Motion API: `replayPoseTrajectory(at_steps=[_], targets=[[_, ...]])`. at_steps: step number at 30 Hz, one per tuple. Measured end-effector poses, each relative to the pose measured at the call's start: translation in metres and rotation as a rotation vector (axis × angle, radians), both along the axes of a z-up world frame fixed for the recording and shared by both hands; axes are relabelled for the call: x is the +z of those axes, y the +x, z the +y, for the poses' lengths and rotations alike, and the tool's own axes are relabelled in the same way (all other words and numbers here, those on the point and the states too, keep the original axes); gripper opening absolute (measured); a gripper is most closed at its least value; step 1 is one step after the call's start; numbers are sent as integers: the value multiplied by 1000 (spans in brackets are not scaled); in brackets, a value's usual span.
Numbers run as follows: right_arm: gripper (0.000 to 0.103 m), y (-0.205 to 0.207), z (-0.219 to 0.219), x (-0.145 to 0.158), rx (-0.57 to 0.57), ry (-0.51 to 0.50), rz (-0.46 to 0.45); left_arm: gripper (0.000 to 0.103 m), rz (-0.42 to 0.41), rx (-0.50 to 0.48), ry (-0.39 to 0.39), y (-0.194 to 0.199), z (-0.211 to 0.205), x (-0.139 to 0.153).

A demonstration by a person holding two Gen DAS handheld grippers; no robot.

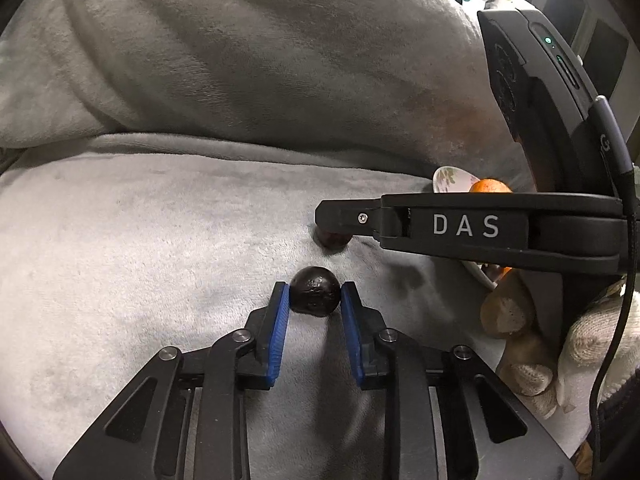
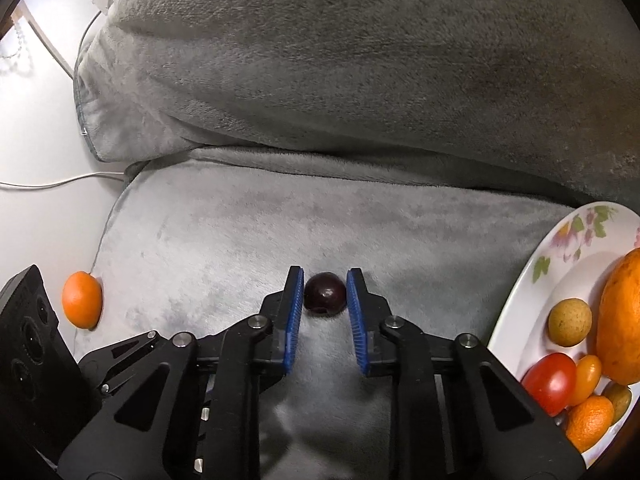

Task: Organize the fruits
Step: 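Close the right gripper on a dark plum while the left gripper grasps another plum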

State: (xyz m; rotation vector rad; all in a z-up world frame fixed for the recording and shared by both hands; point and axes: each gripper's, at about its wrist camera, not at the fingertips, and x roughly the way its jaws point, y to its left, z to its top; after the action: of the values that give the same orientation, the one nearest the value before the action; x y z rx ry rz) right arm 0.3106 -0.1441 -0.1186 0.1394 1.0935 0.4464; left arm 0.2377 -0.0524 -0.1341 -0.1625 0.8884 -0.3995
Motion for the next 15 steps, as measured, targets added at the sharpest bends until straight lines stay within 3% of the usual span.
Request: replayPoseTrajectory(at_steps=[7, 15], targets=[[22, -9, -12, 6, -1, 33, -16, 23, -6, 8, 3, -1, -10, 0], [22, -35, -37, 40, 2, 83, -100, 23, -33, 16, -40, -15, -8, 13]])
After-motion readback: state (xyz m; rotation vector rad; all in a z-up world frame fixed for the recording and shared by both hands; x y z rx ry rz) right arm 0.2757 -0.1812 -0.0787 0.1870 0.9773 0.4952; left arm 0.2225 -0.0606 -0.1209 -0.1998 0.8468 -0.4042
